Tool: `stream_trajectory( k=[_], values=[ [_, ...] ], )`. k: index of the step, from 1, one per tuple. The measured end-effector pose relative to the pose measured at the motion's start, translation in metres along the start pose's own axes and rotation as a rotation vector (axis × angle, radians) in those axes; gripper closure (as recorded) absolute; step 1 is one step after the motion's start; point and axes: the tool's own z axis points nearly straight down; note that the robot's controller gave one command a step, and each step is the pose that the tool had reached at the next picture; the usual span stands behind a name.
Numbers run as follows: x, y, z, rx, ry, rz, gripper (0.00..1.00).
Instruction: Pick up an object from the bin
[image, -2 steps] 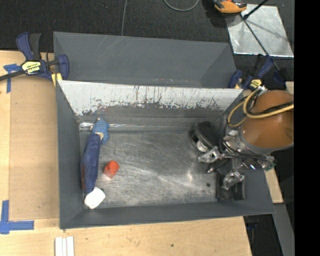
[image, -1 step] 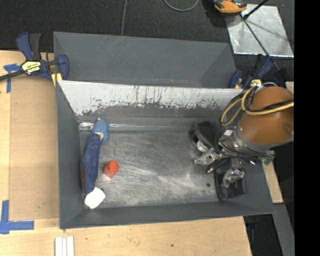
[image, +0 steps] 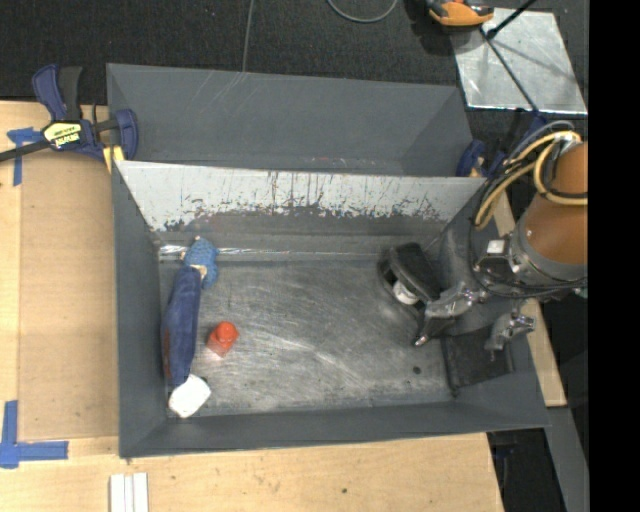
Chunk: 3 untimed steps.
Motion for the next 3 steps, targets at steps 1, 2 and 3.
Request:
stream_trajectory(
  k=[1, 2, 3],
  values=[
    [-0.019, -0.006, 0.072, -0.010, -0.025, -0.102, 0.00],
    [-0.035, -0.012, 0.082, -0.064, -0.021, -0.631, 0.00],
    [-0.034, -0.014, 0.080, -0.056, -0.018, -0.636, 1.00]
  ],
)
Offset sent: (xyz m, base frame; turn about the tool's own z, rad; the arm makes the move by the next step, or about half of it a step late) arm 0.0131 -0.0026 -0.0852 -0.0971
